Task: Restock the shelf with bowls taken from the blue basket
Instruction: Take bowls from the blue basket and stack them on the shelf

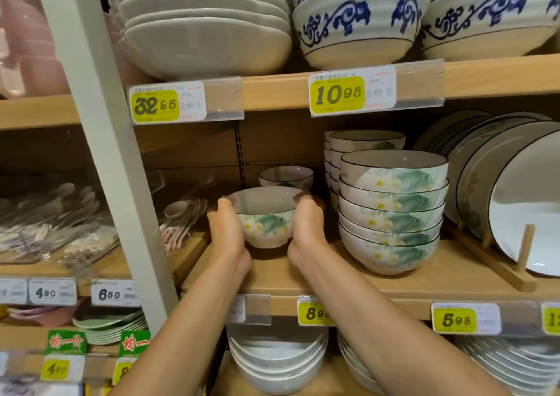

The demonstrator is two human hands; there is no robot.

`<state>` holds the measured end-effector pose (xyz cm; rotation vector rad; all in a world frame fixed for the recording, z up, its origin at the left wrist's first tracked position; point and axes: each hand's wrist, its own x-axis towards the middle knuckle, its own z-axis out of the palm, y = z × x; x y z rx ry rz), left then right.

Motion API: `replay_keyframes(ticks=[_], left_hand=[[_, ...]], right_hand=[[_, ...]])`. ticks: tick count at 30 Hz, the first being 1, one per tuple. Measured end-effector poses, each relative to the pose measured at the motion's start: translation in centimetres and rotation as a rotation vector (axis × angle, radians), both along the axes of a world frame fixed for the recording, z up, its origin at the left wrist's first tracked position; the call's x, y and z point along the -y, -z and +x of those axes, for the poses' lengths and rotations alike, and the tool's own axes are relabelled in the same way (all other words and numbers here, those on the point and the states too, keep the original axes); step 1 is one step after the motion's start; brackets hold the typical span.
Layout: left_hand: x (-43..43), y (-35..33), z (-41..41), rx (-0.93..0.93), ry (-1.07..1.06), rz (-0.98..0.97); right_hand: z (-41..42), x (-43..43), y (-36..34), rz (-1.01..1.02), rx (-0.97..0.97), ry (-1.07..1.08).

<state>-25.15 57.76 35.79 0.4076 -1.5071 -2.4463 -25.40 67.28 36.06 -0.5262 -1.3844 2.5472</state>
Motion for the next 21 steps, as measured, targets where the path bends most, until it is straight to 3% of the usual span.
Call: replay_keyframes(ticks=[3, 6, 11, 15, 21], left_hand=[[-0.7, -0.8, -2.0, 0.021, -0.012, 0.097], [-1.1, -2.8, -4.3, -0.076, 0.015, 0.154], [-2.0, -5.9, -7.6, -0.180, -0.058, 0.067], [-2.4, -6.5, -9.9, -0.268, 0.153, 0.128], [-3.2, -6.3, -13.0, -0.334, 0.252, 0.129]], right_hand=[[-1.9, 0.5, -1.0, 0.108, 0.019, 0.124], [-3.7, 0.2, -3.3, 0.097, -0.062, 0.173], [-6.9, 0.0, -5.5, 0.199, -0.163, 0.273], [-9.3, 0.2, -6.5, 0.208, -0.192, 0.271], [-13.3, -0.2, -6.7, 0.171, -0.226, 0.415]])
